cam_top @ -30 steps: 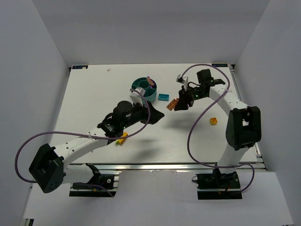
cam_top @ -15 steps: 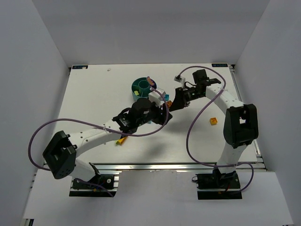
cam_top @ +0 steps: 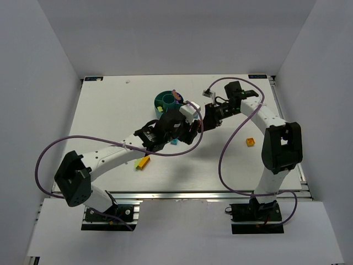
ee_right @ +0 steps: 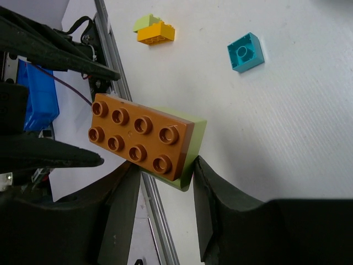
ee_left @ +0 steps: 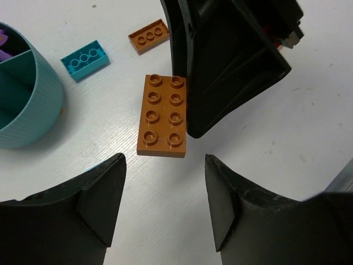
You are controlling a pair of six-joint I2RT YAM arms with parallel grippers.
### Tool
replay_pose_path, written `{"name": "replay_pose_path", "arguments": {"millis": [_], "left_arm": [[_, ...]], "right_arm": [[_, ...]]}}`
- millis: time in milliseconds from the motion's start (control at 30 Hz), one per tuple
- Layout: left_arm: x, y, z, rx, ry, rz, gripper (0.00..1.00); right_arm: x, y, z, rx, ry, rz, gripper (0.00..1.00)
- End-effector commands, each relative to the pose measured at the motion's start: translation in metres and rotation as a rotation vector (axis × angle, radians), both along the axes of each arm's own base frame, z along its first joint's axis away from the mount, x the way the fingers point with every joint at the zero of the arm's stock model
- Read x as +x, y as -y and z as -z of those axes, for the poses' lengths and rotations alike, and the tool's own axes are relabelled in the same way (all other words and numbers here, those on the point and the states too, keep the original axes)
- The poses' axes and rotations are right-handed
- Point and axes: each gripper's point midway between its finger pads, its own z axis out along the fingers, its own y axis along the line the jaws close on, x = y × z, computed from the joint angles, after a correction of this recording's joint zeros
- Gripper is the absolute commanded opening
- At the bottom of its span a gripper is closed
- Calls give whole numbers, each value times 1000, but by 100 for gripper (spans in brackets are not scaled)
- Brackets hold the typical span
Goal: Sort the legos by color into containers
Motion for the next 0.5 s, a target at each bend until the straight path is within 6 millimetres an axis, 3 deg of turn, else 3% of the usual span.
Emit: {"name": "replay_pose_path", "arguments": {"millis": [0, 267, 367, 467], "left_arm": [[0, -10, -24, 37, 55, 10, 69], [0, -1, -26, 73, 41, 59, 69], [3, -2, -42, 32, 29, 10, 69], [9, -17, -61, -99, -64, -91, 69]], "right_arm": [[-5, -4, -24, 52, 34, -34, 0], [-13, -6, -24, 67, 2, -51, 0], [-12, -6, -25, 61, 8, -44, 0], [-3, -2, -20, 5, 53, -14, 0]]}}
